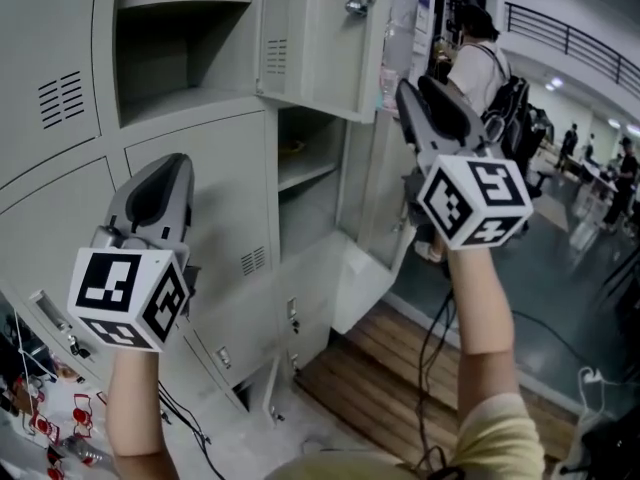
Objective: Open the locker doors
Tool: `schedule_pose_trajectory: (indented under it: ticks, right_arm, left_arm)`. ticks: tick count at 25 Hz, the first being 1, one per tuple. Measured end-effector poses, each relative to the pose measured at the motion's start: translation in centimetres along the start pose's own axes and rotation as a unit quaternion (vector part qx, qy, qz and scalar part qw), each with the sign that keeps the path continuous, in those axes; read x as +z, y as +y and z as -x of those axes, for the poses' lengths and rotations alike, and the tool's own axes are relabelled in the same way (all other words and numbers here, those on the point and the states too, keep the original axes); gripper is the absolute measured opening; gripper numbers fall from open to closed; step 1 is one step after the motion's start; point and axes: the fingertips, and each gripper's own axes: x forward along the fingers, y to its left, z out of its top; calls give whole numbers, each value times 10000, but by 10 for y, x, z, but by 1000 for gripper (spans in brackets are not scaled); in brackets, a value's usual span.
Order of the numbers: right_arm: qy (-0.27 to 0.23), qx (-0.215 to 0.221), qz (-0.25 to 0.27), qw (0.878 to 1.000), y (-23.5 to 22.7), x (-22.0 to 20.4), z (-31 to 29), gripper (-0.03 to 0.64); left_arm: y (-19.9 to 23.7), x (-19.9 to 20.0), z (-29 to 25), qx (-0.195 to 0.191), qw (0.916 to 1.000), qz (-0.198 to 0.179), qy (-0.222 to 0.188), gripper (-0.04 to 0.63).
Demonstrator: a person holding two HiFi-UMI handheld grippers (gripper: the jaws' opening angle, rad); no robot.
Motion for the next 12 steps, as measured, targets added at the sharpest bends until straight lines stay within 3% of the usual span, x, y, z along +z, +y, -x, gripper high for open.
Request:
schedule_pose_trajectory:
  ticks: [6,12]
  right_arm:
    - [-14,-118,168,9998,7,-17,19,101]
    - [80,-160,156,9997,28,-46,40,79]
  left_arm:
    - [-8,-1,3,-32,9998,146,-149,3]
    - [-14,-19,17,19,9999,116,29,3]
